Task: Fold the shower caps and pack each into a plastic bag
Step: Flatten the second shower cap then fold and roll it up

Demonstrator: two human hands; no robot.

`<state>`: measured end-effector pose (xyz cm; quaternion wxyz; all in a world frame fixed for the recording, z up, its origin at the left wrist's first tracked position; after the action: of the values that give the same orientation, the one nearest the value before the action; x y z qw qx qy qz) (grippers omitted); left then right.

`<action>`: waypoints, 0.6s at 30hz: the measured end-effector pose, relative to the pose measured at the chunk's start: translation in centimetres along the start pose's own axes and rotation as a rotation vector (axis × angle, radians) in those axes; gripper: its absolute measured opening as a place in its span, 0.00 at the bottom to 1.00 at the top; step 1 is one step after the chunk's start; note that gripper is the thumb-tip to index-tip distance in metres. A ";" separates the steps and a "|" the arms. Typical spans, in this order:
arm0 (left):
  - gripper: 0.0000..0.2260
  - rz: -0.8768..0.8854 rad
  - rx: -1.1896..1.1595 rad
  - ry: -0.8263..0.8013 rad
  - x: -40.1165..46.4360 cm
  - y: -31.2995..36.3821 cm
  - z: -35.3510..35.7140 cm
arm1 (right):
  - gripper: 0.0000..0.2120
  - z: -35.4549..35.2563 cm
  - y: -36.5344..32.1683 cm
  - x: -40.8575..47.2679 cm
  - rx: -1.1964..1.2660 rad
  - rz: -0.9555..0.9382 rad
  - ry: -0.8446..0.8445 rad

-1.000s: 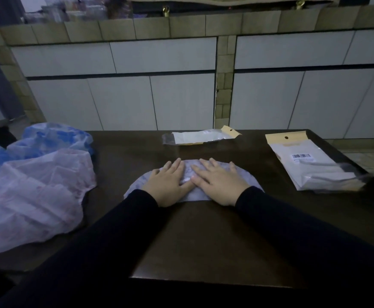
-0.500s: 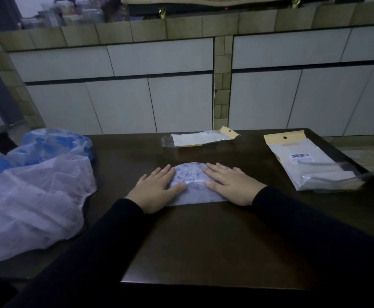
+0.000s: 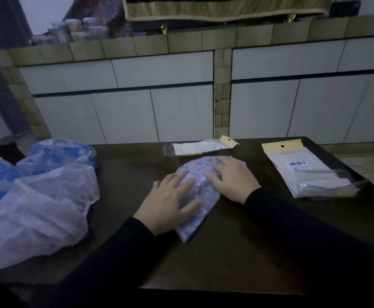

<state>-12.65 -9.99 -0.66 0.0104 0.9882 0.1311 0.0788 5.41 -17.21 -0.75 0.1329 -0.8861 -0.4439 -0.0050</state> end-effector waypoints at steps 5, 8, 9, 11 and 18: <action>0.33 -0.027 -0.143 -0.265 -0.1 -0.1 1.3 | 0.38 1.9 0.2 0.7 -0.113 0.097 -0.304; 0.34 -0.010 -0.141 -0.298 -0.3 -0.1 1.0 | 0.39 1.8 0.2 0.9 -0.121 0.081 -0.309; 0.34 -0.008 -0.164 -0.286 -0.3 -0.4 0.7 | 0.40 1.7 0.2 0.9 -0.123 0.079 -0.314; 0.30 -0.011 -0.242 -0.171 -0.2 -1.3 -0.1 | 0.41 1.6 0.3 0.8 -0.125 0.072 -0.306; 0.26 0.018 -0.211 0.131 -1.2 -1.7 -0.1 | 0.27 -1.6 -1.2 -4.3 0.121 -0.300 -0.050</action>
<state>-14.24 -8.68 -0.85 0.1051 0.9754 0.1137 0.1566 2.08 -20.26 0.49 0.1727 -0.8001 -0.5739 0.0243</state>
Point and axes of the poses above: each hand's wrist, its own x-axis towards the middle knuckle, its own z-axis out of the palm, y = z × x, the point moved 2 cm from there along x, towards the middle knuckle, and after that the axes turned 11 degrees about z, right-handed, at the moved point
